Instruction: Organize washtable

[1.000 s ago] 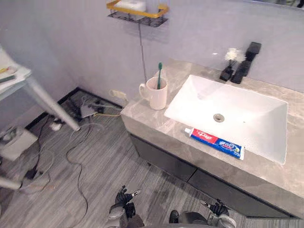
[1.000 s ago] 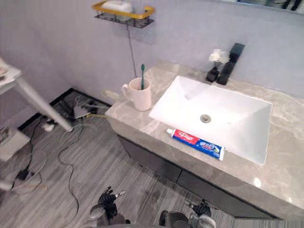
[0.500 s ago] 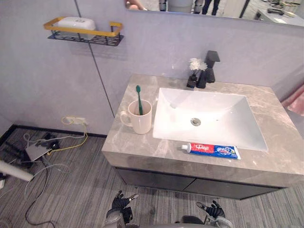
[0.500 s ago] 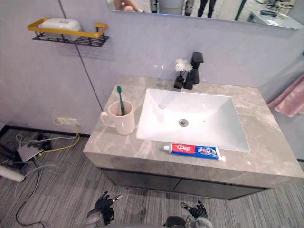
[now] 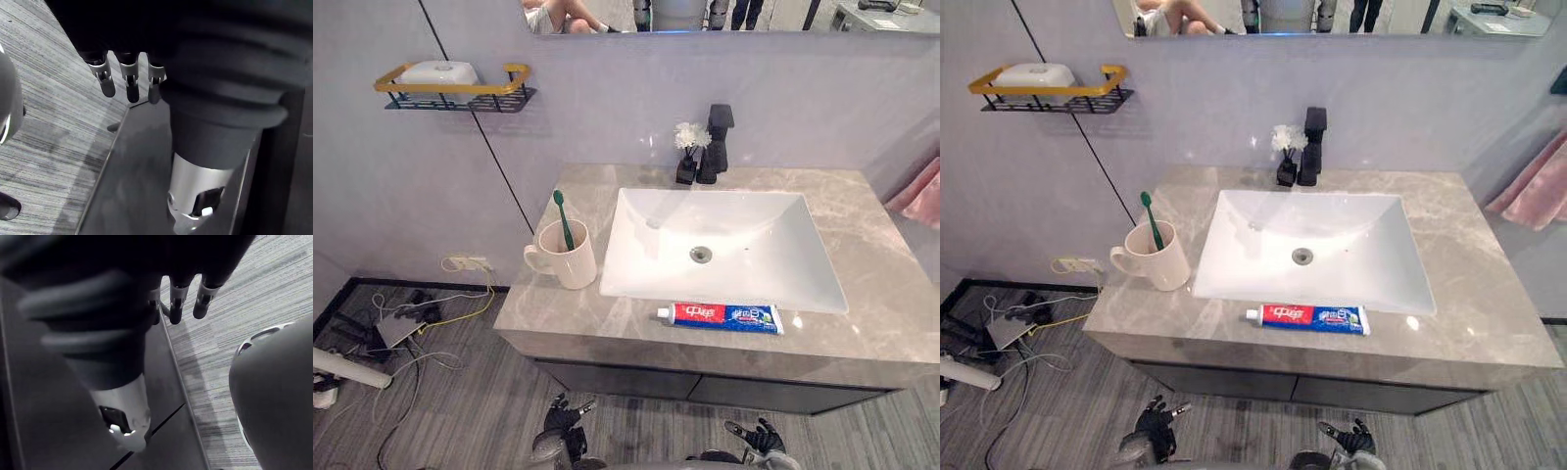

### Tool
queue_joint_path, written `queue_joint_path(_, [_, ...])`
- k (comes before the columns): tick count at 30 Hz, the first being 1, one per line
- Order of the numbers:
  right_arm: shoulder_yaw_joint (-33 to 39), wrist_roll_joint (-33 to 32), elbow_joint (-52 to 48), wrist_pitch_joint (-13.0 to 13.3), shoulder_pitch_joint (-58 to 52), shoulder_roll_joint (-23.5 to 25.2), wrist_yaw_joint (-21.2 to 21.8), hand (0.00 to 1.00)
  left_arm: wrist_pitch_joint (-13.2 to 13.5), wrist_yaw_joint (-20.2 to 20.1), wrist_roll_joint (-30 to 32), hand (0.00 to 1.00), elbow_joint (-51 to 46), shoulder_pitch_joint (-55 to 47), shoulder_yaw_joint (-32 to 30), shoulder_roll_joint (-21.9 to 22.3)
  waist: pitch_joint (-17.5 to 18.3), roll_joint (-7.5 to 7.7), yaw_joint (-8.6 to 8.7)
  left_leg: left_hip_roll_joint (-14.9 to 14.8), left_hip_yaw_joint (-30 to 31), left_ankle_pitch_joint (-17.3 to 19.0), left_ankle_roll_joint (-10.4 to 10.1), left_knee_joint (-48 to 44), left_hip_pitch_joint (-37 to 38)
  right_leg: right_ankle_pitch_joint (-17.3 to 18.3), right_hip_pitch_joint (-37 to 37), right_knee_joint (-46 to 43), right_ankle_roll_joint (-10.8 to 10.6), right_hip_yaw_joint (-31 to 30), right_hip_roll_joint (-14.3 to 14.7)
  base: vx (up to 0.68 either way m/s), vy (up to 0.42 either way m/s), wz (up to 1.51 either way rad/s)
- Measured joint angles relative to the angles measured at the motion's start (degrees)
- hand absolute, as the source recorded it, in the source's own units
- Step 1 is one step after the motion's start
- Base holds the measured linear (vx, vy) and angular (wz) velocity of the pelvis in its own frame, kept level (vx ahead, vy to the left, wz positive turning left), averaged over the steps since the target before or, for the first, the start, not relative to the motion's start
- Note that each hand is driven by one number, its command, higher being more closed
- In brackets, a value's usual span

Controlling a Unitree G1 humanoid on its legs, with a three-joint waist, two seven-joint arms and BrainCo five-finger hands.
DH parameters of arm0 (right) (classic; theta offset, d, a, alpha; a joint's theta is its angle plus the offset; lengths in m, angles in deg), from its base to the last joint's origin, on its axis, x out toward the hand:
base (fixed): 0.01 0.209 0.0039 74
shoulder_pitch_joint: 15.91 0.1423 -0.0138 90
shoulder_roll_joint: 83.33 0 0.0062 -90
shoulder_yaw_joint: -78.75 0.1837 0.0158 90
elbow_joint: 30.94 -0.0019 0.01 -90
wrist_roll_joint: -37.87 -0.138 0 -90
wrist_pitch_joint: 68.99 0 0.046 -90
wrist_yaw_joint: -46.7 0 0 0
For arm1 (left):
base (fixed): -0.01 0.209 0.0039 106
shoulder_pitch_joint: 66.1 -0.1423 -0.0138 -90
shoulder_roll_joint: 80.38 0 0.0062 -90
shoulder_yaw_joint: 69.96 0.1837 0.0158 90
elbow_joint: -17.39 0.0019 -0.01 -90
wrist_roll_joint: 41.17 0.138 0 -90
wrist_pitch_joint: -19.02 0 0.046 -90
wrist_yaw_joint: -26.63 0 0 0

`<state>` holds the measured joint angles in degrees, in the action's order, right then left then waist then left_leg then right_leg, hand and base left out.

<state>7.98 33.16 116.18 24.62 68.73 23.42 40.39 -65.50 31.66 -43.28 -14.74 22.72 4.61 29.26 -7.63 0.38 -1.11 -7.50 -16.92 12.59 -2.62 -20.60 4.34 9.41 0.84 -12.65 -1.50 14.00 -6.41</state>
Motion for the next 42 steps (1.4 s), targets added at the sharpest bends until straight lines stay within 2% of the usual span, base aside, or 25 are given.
queue_joint_path(2, [0.0, 0.0, 0.2, -0.1, 0.3, 0.4, 0.0, 0.0, 0.0, 0.0, 0.0, 0.0, -0.7, 0.0, 0.0, -0.1, -0.5, 0.85, -0.06, 2.7, 3.4, 0.0, 0.5, 5.3, -0.7, -0.5, 0.2, 0.1, -1.0, -1.0, -1.3, 0.0, 0.157, -0.28])
queue_joint_path(3, [-0.1, 0.0, 0.0, 0.0, 0.1, -0.1, 0.0, 0.0, 0.0, 0.0, 0.0, 0.0, -0.8, -0.2, 0.0, 0.2, -0.4, -0.14, -0.09, 2.5, 4.8, -3.4, 0.4, 9.8, -0.7, -0.3, 0.0, -0.5, -2.0, -2.0, -0.6, 0.01, 0.225, -0.46])
queue_joint_path(5, [-0.5, -0.4, 0.0, 0.0, -0.2, 0.1, -0.1, 0.0, 0.0, 0.2, -0.6, 0.0, -0.5, -0.3, -0.1, 0.0, 0.0, -0.25, -0.33, 3.2, 3.2, -2.2, 0.6, 9.9, 0.3, -1.0, 0.3, 0.1, -2.9, -4.2, -0.6, 0.05, 0.176, -0.46])
queue_joint_path(6, [-0.8, -0.4, 0.0, 0.0, -0.4, 0.4, -0.1, 0.0, 0.0, 0.2, -0.7, 0.0, -0.5, -0.3, -0.3, -0.3, 0.4, 0.79, -0.32, 3.6, 2.7, -2.0, 1.0, 10.3, 0.6, -1.4, 0.4, 0.9, -3.2, -4.7, -0.9, 0.08, 0.173, -0.28])
queue_joint_path(9, [-1.1, -0.4, -0.1, 0.0, -0.9, 1.2, 0.0, 0.0, -0.1, 0.1, -0.6, 0.0, -0.6, -0.2, -0.5, -0.6, 0.5, 1.96, 0.02, 5.1, 2.6, -2.0, 1.1, 11.5, 2.0, -2.1, 1.6, 3.1, -3.9, -4.7, -1.9, 0.08, 0.157, -0.03])
queue_joint_path(13, [-1.0, -0.4, -0.1, 0.2, -0.8, 0.9, 0.0, 0.0, -0.2, 0.1, -0.6, 0.0, -0.5, -0.7, -0.5, -0.5, 0.9, 0.86, 0.11, 5.6, 2.7, -2.1, 1.1, 12.2, 2.7, -2.5, 2.8, 4.7, -4.5, -4.6, -2.2, 0.06, 0.064, 0.02])
queue_joint_path(15, [-0.7, -0.4, -0.1, 0.2, -0.8, 0.7, 0.0, 0.0, -0.2, 0.1, -0.6, 0.0, -0.5, -1.1, -0.5, -0.4, 1.2, 0.37, 0.12, 5.4, 2.7, -2.1, 1.1, 12.4, 3.1, -2.5, 2.9, 5.0, -4.5, -4.7, -1.8, 0.05, 0.003, -0.02])
queue_joint_path(18, [0.7, -0.5, -0.1, 0.2, -0.8, 0.1, 0.0, 0.0, -0.3, 0.1, -0.5, 0.0, -0.4, -1.6, -0.5, 0.1, 1.3, -1.39, 0.24, 5.3, 2.7, -2.1, 1.2, 12.7, 3.3, -2.6, 3.5, 5.6, -4.4, -4.8, -1.2, 0.04, -0.006, -0.06])
queue_joint_path(21, [0.7, -0.4, 0.1, 0.0, -0.8, -0.3, 0.0, 0.0, -0.3, 0.1, -0.5, 0.0, -0.3, -1.8, -0.4, 0.4, 1.5, -1.74, 0.14, 4.9, 2.7, -2.8, 1.0, 12.8, 3.6, -2.9, 4.2, 6.5, -4.0, -4.8, -0.6, 0.04, -0.032, 0.0])
queue_joint_path(26, [0.7, -0.5, 0.5, 0.0, -0.7, -0.2, 0.0, 0.0, -0.3, 0.0, -0.5, 0.0, -0.3, -1.8, -0.4, 0.0, 1.4, -1.25, 0.11, 4.9, 2.8, -5.2, 0.6, 15.4, 4.3, -3.5, 4.2, 7.3, -3.1, -4.9, -0.1, -0.01, -0.031, -0.01])
queue_joint_path(27, [3.2, -1.5, 1.1, -0.1, -0.7, 0.5, 0.0, 0.0, -0.6, 0.0, -0.4, 0.0, 0.0, -4.4, 0.0, -2.7, 1.7, 0.16, 0.11, 3.4, 4.3, -6.0, -1.3, 18.6, 5.4, -5.3, 2.9, 8.1, -2.2, -6.2, 2.1, 0.0, 0.0, 0.0])
queue_joint_path(33, [3.4, -1.7, 1.3, -0.1, -0.7, 0.4, 0.0, 0.0, -0.6, 0.0, -0.4, 0.0, 0.1, -4.5, 0.1, -2.8, 1.6, 0.18, 0.11, 3.5, 4.6, -6.0, -1.3, 18.7, 5.3, -5.3, 3.0, 8.3, -2.2, -5.8, 2.0, 0.0, 0.0, 0.02])
queue_joint_path(37, [5.8, -4.0, 3.2, -0.2, -0.1, 0.4, 0.1, 0.0, -0.7, 0.0, -0.5, 0.0, 0.2, -4.4, 0.4, -3.2, 1.4, 0.55, 0.19, 4.1, 6.1, -7.2, -1.3, 20.7, 5.8, -5.5, 3.8, 9.1, -2.4, -4.1, 1.5, 0.01, 0.0, 0.21])
queue_joint_path(42, [8.8, -8.0, 6.5, -0.9, 0.2, -0.2, 0.3, 0.0, -0.6, 0.0, -1.3, 0.0, 1.3, -4.3, 2.6, -4.8, 1.3, 0.89, 0.13, 4.9, 7.5, -7.2, -1.2, 20.7, 6.6, -7.5, 7.1, 13.5, -2.9, -2.6, 1.2, 0.0, 0.006, 0.11])
